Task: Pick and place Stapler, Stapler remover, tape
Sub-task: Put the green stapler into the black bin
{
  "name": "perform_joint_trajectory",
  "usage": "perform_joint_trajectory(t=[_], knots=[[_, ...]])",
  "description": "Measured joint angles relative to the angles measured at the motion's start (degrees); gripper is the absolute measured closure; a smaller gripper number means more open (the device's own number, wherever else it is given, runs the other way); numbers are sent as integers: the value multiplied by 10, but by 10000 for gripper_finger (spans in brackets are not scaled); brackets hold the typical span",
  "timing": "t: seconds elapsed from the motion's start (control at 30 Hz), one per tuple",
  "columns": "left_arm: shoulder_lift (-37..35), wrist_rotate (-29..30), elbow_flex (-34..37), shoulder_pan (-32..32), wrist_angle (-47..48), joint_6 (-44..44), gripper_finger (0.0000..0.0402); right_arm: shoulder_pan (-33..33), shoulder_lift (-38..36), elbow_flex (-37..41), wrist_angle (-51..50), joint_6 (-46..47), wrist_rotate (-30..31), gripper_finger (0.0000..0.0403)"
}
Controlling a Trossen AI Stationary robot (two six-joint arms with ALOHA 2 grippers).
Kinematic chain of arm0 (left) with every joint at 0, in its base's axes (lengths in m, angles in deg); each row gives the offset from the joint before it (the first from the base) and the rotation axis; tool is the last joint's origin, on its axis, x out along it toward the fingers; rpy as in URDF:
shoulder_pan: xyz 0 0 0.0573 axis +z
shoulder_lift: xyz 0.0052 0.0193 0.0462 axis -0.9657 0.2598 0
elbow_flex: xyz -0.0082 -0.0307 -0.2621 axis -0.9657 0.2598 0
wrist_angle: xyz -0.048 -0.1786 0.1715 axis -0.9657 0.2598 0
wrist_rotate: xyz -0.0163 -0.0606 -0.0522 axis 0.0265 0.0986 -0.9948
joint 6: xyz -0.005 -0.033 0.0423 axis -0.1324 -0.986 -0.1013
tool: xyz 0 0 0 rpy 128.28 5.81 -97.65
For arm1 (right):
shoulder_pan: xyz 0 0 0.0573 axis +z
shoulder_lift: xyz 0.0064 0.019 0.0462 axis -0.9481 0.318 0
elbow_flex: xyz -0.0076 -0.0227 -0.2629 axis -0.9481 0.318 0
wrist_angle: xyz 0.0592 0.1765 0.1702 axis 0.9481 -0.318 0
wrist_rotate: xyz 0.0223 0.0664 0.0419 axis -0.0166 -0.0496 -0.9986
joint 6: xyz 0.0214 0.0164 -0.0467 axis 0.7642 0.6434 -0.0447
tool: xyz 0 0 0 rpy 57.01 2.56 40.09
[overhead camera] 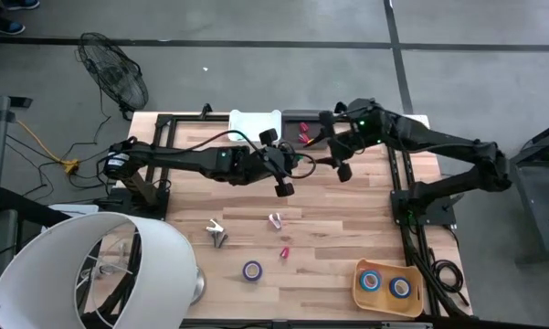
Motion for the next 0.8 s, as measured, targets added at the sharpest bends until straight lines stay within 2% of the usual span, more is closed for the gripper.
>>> perform_joint_trajectory(t=[0.17,0.5,0.8], knots=[[0,-1,0,0,0,4,341,14,22,0,0,0,25,210],[0,-2,0,0,0,7,341,19,47,0,20,9,27,213],[0,-2,0,0,0,7,341,19,43,0,34,14,28,267]])
